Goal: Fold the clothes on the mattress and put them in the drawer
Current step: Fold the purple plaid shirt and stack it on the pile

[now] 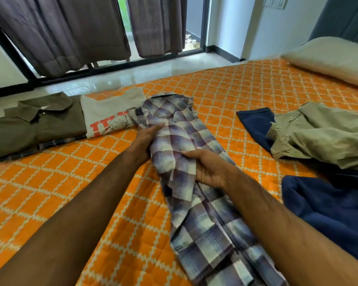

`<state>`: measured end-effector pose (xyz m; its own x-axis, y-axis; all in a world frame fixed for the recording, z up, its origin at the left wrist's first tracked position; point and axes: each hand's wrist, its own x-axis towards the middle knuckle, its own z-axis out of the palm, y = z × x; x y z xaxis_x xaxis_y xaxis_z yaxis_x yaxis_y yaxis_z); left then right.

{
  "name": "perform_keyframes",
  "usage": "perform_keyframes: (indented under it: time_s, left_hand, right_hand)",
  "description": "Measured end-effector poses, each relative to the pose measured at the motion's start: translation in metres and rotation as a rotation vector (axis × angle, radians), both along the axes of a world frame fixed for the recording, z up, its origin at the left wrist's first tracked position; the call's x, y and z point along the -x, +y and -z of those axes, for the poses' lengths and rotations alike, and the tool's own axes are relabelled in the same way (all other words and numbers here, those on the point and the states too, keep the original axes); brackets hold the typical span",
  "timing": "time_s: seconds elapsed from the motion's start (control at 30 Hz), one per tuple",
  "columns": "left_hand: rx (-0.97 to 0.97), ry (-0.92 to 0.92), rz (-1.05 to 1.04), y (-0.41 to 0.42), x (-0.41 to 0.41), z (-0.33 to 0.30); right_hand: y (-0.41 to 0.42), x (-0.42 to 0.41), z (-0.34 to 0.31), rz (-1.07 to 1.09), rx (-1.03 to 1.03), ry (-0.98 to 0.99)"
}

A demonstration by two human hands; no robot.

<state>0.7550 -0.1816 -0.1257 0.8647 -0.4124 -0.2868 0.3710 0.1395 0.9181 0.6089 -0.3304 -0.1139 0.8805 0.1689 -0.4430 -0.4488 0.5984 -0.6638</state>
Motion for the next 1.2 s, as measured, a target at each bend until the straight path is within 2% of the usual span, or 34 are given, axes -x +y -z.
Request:
perform_keyframes:
  time_s: [0.13,0.27,0.33,0.4,0.57,0.77,0.9,1.0,1.1,1.2]
  left_hand:
    - [0.06,0.069,0.357,0.019,0.04,-0.008]
    - [0.263,0.157,0.48,0.039,0.066,0.005]
    - [0.26,0.082,0.406,0.038,0.071,0.011]
    - [0.161,-0.053,0.264,0.031,0.075,0.011]
    - [-0.053,-0.274,0.049,0.019,0.079,0.001]
    - [-0.15,-0.233,-0.038,0.009,0.089,-0.02]
    - [-0.168,-0.168,-0.06,0.012,0.086,-0.031]
    - [-0.213,-0.123,-0.063,0.011,0.085,-0.037]
    - [-0.289,-0.164,-0.055,0.01,0.083,-0.04]
    - [-0.333,-0.269,-0.068,0.007,0.084,-0.042]
  right_hand:
    - [0.008,0.003,0.003,0.205,0.217,-0.082]
    - [0.011,0.001,0.003,0.336,0.06,-0.068]
    - [0.011,-0.002,0.0,0.366,0.012,-0.035]
    - [0.012,0.0,-0.006,0.35,0.002,-0.02]
    - [0.012,0.038,-0.008,-0.014,0.486,-0.024]
    - [0.006,0.053,0.002,0.215,0.454,0.011]
    - [-0.009,0.05,-0.004,0.125,0.316,0.064]
    - [-0.01,0.061,-0.019,-0.06,0.43,0.125]
    - [-0.001,0.08,-0.022,-0.248,0.719,0.124]
    - [0.011,0.091,-0.015,-0.105,0.72,0.005]
